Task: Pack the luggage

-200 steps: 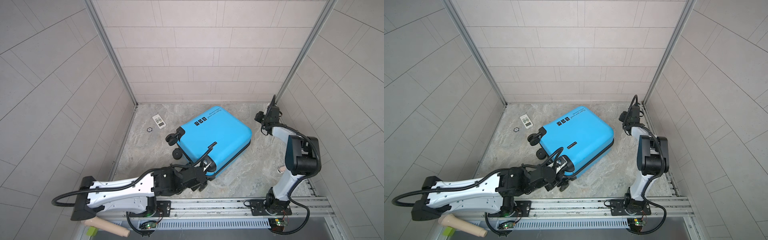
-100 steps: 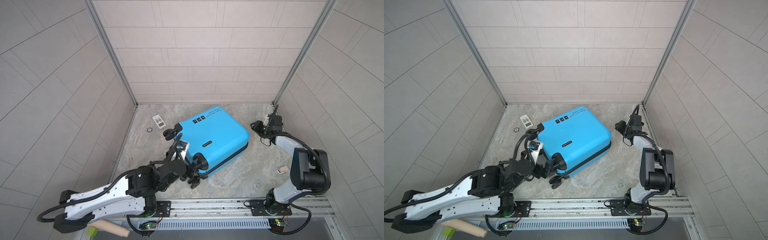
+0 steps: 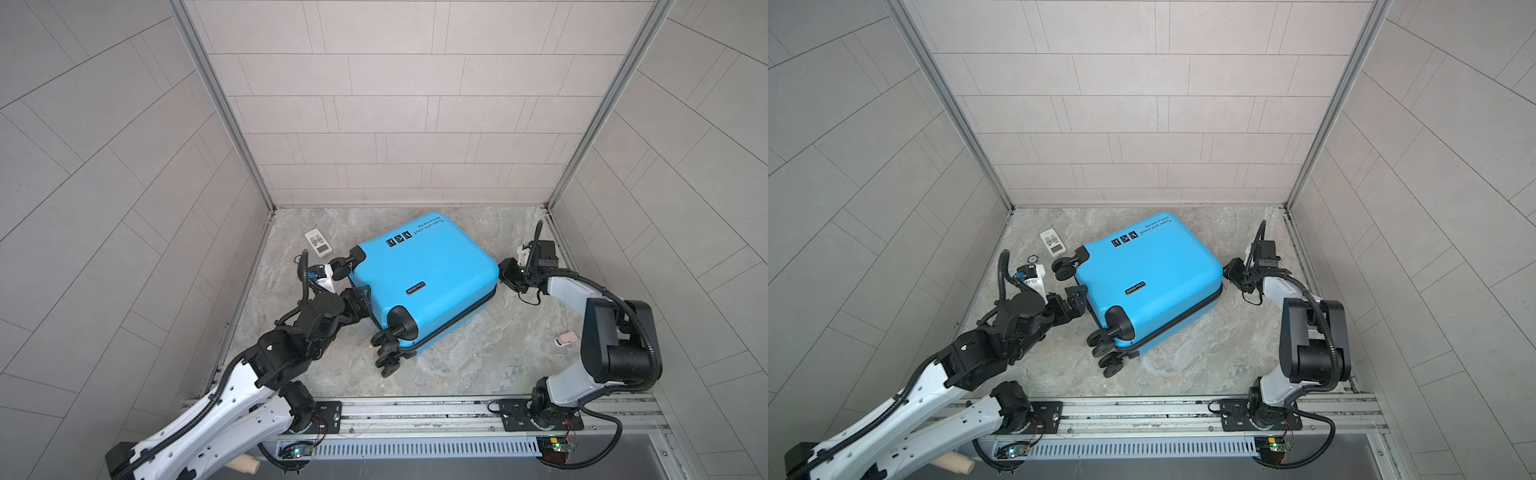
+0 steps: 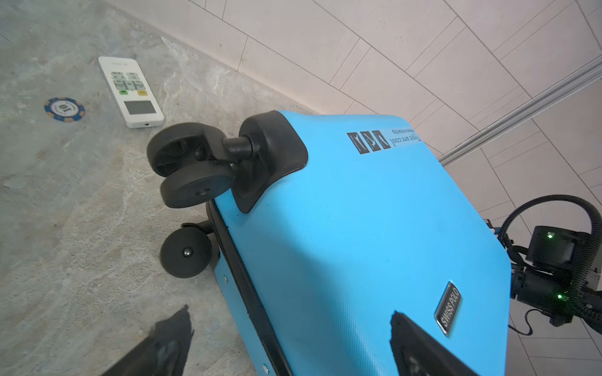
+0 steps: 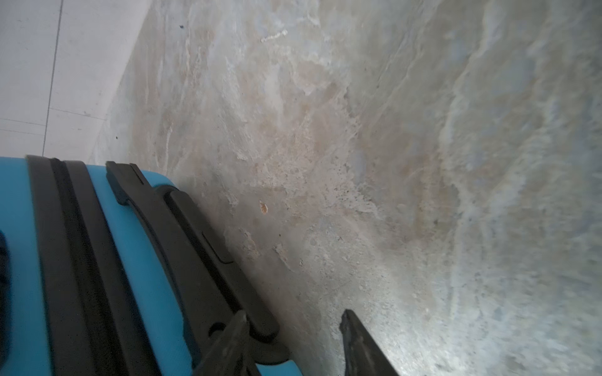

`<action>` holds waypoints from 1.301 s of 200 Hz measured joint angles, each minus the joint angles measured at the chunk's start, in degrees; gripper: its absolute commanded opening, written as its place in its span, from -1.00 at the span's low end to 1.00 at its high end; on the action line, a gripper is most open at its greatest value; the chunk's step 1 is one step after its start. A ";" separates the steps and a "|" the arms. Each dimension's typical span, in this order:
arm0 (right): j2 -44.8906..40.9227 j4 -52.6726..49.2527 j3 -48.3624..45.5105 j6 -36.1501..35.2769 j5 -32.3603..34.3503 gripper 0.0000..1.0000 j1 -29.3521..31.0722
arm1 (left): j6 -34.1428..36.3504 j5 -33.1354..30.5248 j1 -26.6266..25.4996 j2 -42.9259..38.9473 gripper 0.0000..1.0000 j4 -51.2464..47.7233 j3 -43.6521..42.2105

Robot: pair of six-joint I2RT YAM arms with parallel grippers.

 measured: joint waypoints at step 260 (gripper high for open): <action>-38.10 -12.74 -23.15 3.50 14.97 0.13 18.64 | 17.33 22.38 19.80 63.19 0.94 25.35 41.66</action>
